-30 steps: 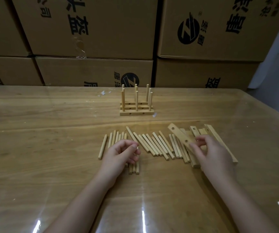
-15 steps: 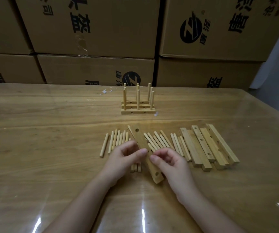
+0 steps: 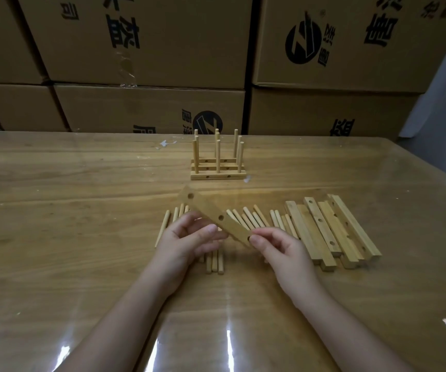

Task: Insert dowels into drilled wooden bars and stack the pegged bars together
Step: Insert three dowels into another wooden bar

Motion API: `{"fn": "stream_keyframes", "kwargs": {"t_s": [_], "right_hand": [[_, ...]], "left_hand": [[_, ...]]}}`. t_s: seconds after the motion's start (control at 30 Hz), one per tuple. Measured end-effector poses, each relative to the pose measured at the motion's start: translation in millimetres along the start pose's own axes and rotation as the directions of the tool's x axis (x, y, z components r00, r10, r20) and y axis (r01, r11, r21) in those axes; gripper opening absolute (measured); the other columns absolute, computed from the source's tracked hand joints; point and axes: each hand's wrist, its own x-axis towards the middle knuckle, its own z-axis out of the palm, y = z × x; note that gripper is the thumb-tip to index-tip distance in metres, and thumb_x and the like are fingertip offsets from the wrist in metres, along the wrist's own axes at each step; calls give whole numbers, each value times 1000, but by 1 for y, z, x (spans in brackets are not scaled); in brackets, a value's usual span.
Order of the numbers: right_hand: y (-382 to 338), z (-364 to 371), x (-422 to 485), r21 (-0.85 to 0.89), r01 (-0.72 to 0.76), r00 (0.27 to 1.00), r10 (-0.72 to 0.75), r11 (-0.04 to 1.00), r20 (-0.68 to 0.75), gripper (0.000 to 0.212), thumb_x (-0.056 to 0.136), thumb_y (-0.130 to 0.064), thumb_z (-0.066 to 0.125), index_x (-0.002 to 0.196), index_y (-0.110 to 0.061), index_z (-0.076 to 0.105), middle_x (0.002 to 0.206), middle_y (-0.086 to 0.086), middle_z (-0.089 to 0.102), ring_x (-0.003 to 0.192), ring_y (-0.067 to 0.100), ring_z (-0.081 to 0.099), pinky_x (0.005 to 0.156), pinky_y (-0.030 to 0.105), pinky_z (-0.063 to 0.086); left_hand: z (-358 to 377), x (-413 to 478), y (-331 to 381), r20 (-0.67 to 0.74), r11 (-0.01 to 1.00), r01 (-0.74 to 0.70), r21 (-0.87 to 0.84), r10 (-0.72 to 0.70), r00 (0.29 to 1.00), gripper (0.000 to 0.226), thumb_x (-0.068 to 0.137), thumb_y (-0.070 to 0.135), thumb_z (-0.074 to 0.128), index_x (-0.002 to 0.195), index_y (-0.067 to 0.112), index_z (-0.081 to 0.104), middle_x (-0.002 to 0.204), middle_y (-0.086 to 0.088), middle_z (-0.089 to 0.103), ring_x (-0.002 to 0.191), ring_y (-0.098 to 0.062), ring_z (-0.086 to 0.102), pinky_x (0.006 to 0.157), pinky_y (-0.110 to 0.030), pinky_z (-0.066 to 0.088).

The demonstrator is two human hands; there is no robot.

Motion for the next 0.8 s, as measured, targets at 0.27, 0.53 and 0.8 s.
{"fn": "stream_keyframes", "kwargs": {"t_s": [0.27, 0.53, 0.8], "right_hand": [[2, 5, -2, -154, 157, 982, -137, 975, 131, 12, 89, -24, 59, 92, -34, 65, 83, -20, 67, 82, -5, 60, 69, 10, 46], [18, -9, 8, -788, 227, 966, -236, 573, 106, 30, 90, -34, 53, 119, -31, 58, 118, -16, 51, 110, 7, 40, 90, 23, 27], [16, -11, 7, -855, 219, 960, -259, 469, 104, 32, 93, -24, 51, 124, -27, 55, 116, -11, 52, 105, 12, 46, 92, 26, 36]], "left_hand": [[3, -5, 4, 49, 988, 5, 155, -12, 999, 28, 76, 36, 72, 99, 19, 72, 103, -14, 71, 87, -26, 69, 71, -31, 59], [6, -4, 6, -35, 995, 74, 61, -72, 997, 48, 71, 43, 65, 105, 8, 65, 90, -9, 72, 75, -18, 70, 60, -29, 58], [2, -6, 7, -34, 992, 94, 87, -91, 995, 40, 76, 46, 62, 99, 16, 72, 85, -3, 73, 73, -11, 70, 58, -21, 53]]}}
